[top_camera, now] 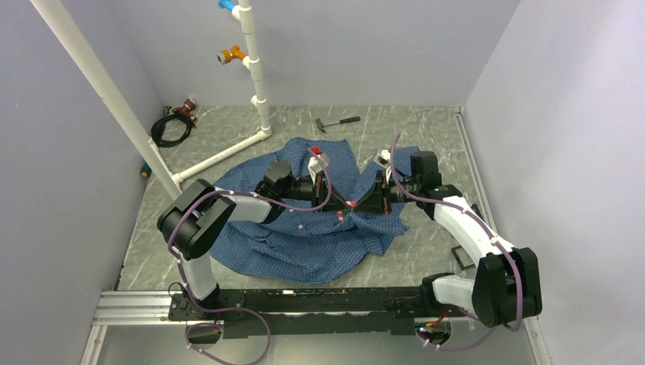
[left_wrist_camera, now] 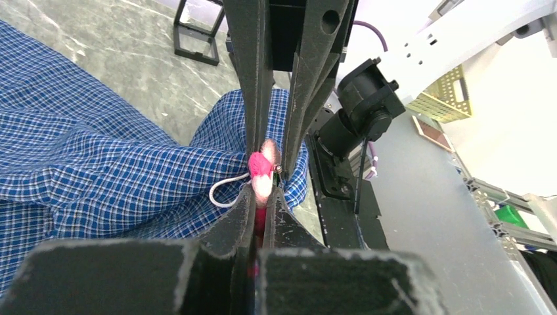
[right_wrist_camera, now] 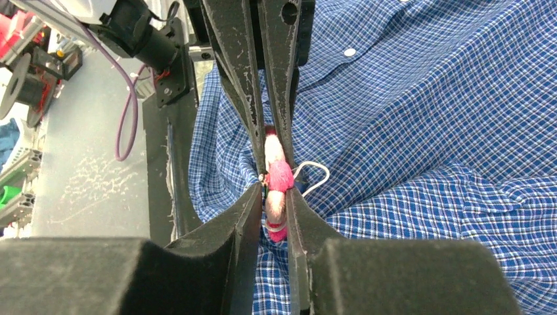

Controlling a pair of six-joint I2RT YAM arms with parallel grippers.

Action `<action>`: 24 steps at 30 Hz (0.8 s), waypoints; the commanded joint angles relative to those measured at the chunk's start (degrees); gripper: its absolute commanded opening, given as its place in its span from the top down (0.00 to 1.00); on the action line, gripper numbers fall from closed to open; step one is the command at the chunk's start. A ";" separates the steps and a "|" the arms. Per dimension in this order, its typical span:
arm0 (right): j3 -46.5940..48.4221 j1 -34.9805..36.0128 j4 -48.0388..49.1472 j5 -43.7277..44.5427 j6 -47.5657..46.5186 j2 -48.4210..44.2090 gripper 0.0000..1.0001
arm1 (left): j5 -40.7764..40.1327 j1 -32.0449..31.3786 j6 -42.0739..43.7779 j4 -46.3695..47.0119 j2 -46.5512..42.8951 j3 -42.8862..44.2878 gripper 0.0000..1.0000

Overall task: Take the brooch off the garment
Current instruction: Remove the brooch from the clothes.

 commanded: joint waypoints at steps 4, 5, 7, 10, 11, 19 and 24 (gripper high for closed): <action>0.34 0.14 -1.25 -4.50 -4.09 -1.47 0.78 | 1.78 0.73 -4.74 8.52 0.47 0.63 1.00; 0.33 0.14 -1.14 -4.52 -3.97 -1.38 0.79 | 1.86 0.74 -4.73 8.60 0.47 0.63 1.00; 0.37 0.14 -0.79 -4.77 -3.78 -1.33 0.81 | 1.83 0.74 -4.77 8.61 0.39 0.63 1.00; -0.04 0.21 1.26 -5.71 -1.94 -1.18 0.80 | 1.92 0.65 -5.20 9.01 0.70 0.84 1.00; -0.13 0.23 1.71 -5.77 -1.59 -1.13 0.80 | 1.93 0.64 -5.57 9.39 0.92 0.95 1.00; -0.07 0.31 3.16 -6.07 -0.06 -0.72 0.82 | 0.94 -0.08 -2.33 3.98 0.29 1.77 1.00; -0.52 0.24 4.07 -5.14 0.75 -0.50 1.00 | -1.96 -0.57 1.92 -1.19 -1.00 2.12 1.00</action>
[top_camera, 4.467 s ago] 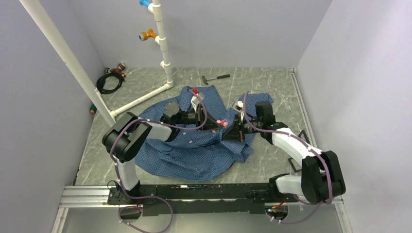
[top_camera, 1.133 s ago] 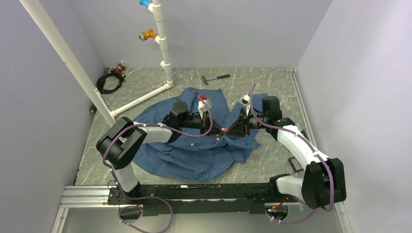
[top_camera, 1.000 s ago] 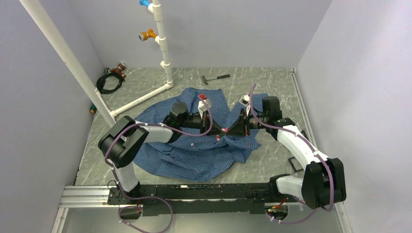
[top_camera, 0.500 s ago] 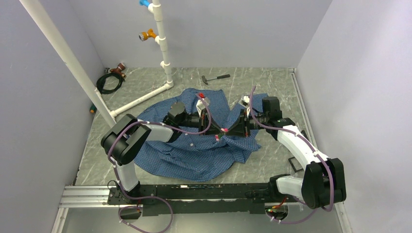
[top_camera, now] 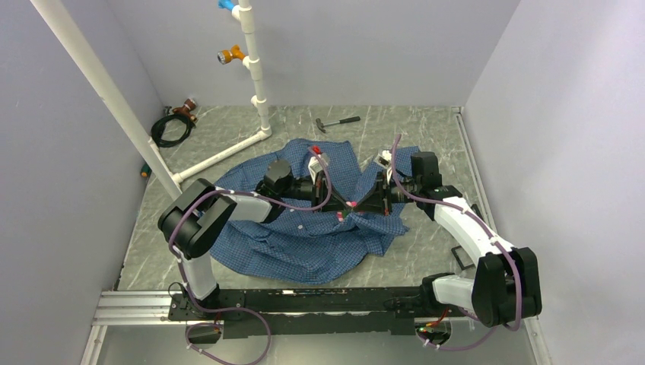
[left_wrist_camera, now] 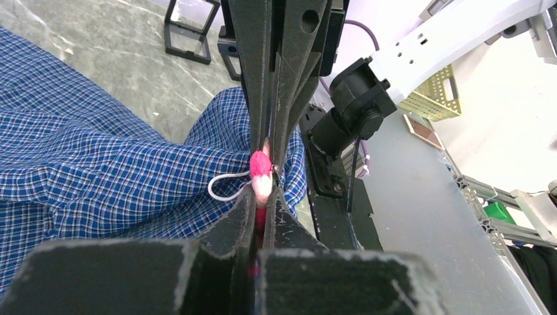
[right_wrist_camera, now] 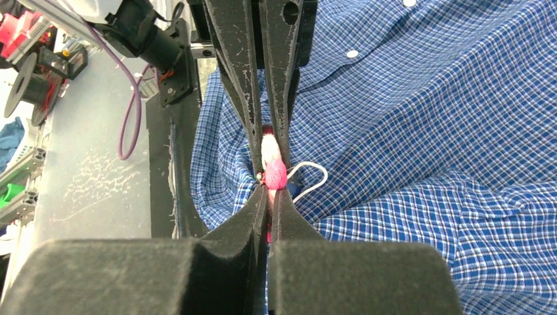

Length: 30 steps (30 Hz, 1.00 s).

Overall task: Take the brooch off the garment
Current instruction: Remove the brooch from the clothes.

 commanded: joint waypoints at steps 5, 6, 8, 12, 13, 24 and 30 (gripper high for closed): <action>-0.72 0.36 4.56 -0.67 3.85 -0.69 1.00 | -10.21 -0.74 12.85 -12.32 -5.74 1.52 0.74; -0.88 0.32 4.99 -0.05 4.39 -0.62 1.00 | -11.12 -0.74 13.90 -13.38 -6.57 1.33 0.70; -1.27 0.15 5.88 0.29 5.36 -0.34 1.00 | -11.41 -0.42 14.22 -13.91 -7.35 1.14 0.65; -1.37 0.14 7.13 0.76 6.97 0.22 1.00 | -11.95 -0.64 15.40 -14.85 -7.85 0.68 0.59; -1.38 0.14 7.20 0.88 7.16 0.36 1.00 | -11.93 -0.72 15.49 -14.97 -7.87 0.59 0.59; -1.53 -0.02 6.90 1.69 6.46 0.79 1.00 | -8.42 -1.59 14.21 -11.63 -7.44 0.25 0.58; -1.64 -0.38 6.67 2.23 5.94 1.08 1.00 | -8.34 -1.71 13.95 -11.28 -7.61 -0.14 0.54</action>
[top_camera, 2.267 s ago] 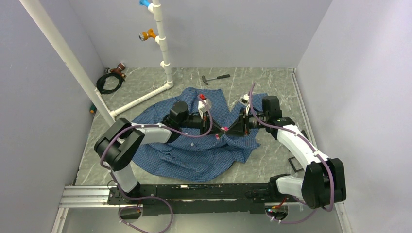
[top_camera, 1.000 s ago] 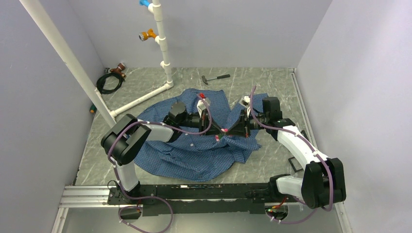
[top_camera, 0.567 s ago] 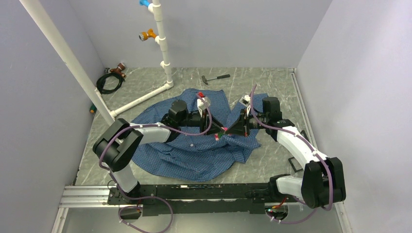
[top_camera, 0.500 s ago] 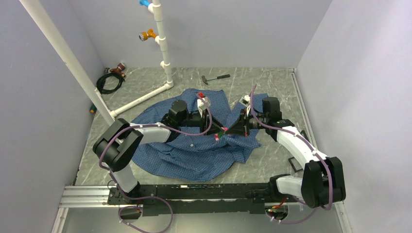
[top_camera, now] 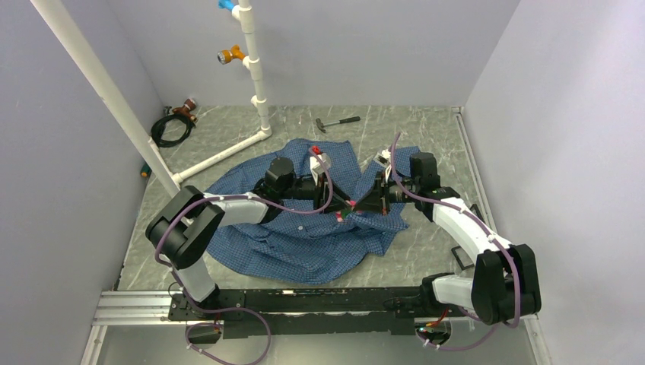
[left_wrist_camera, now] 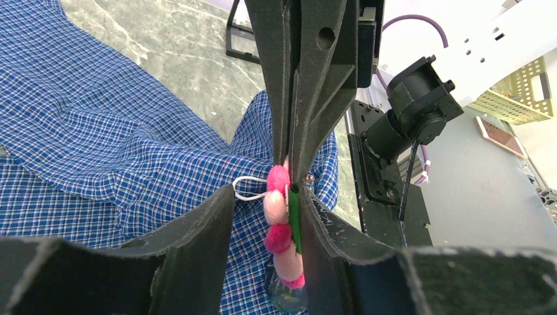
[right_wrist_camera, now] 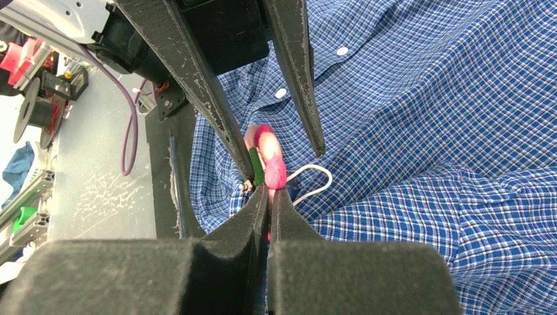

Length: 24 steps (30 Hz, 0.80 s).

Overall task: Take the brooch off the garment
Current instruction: Remove the brooch from the clothes.

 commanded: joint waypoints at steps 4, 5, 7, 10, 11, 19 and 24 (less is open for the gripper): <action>-0.10 -0.56 2.01 -0.05 -0.83 0.36 1.00 | 1.06 -0.31 -0.30 3.28 -1.87 -0.31 0.54; -0.14 -0.65 2.06 0.07 -0.79 0.41 1.00 | 1.11 -0.35 -0.22 3.11 -1.98 -0.33 0.53; -0.10 -0.97 1.86 0.18 -0.90 0.67 1.00 | 1.29 -0.20 -0.17 3.20 -2.30 -0.73 0.51; -0.02 -1.17 1.75 0.51 -1.04 0.92 1.00 | 1.46 0.34 -0.55 4.43 -2.80 -1.78 0.46; -0.08 -1.26 1.86 0.63 -0.93 0.90 1.00 | 1.36 0.27 -0.25 3.97 -2.97 -1.82 0.45; -0.40 -1.24 2.63 -0.21 0.01 0.43 1.00 | -0.10 -1.22 -0.60 1.22 -2.09 0.70 0.49; -0.59 -1.23 2.83 -0.11 0.27 0.19 1.00 | -2.79 -2.25 -0.25 -2.51 -1.71 2.24 0.53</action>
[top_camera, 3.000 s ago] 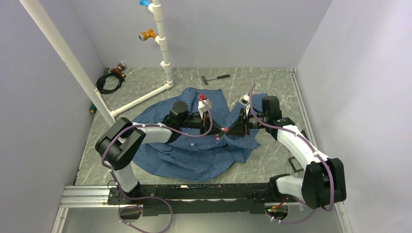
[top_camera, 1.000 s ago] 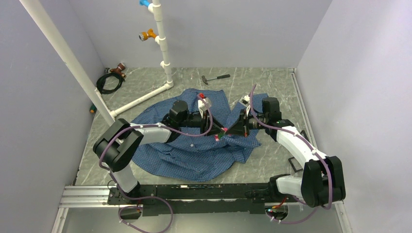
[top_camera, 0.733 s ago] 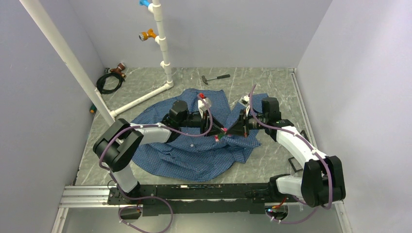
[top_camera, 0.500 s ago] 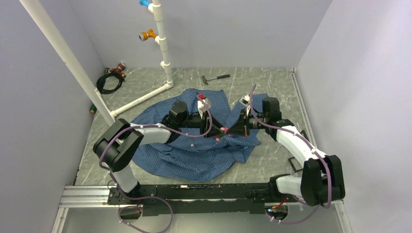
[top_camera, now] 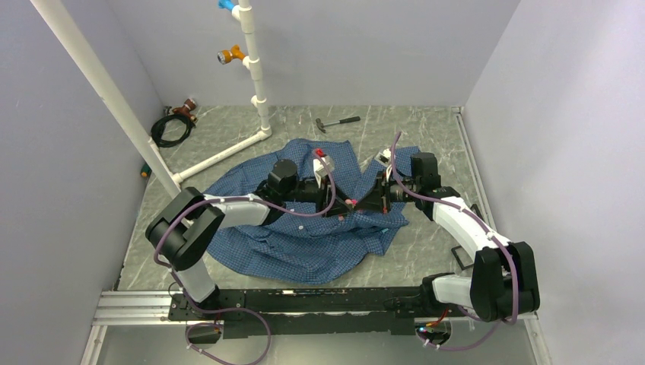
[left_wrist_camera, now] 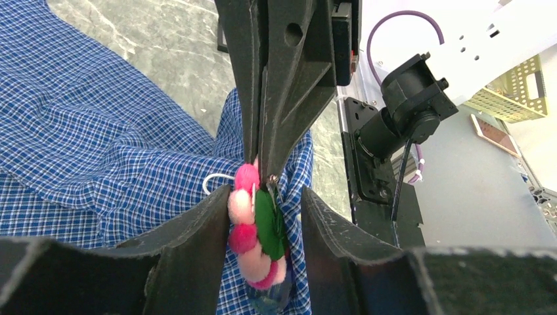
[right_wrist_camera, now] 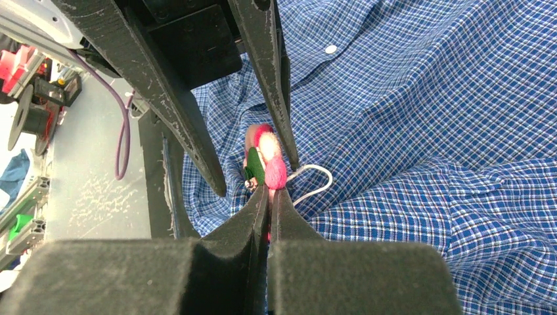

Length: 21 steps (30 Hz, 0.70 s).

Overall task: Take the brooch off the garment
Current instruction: Remove the brooch from the clothes.

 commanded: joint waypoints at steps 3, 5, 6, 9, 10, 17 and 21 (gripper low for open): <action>-0.48 -0.17 2.43 -0.77 0.30 -0.87 1.00 | -2.43 -1.03 -0.47 -2.12 -1.29 2.97 0.54; -0.48 -0.20 2.65 -0.88 0.52 -0.90 1.00 | -3.20 -1.12 0.07 -3.75 -1.30 3.51 0.56; -0.58 -0.20 2.82 -0.91 0.64 -0.97 1.00 | -3.77 -1.23 0.69 -4.94 -1.30 3.82 0.58; -0.59 -0.22 2.86 -0.85 0.76 -1.22 1.00 | -5.48 -1.45 2.72 -8.40 -1.30 4.61 0.65; -0.64 -0.20 2.98 -0.91 0.83 -1.38 1.00 | -6.20 -1.43 3.51 -9.51 -1.34 4.92 0.67; -0.97 -0.19 3.05 -1.92 0.55 -2.46 1.00 | -10.41 -1.62 5.75 -16.11 -0.91 7.35 0.80; -0.98 -0.14 2.94 -1.60 0.16 -2.80 1.00 | -11.91 -1.78 6.64 -19.21 -0.61 8.44 0.85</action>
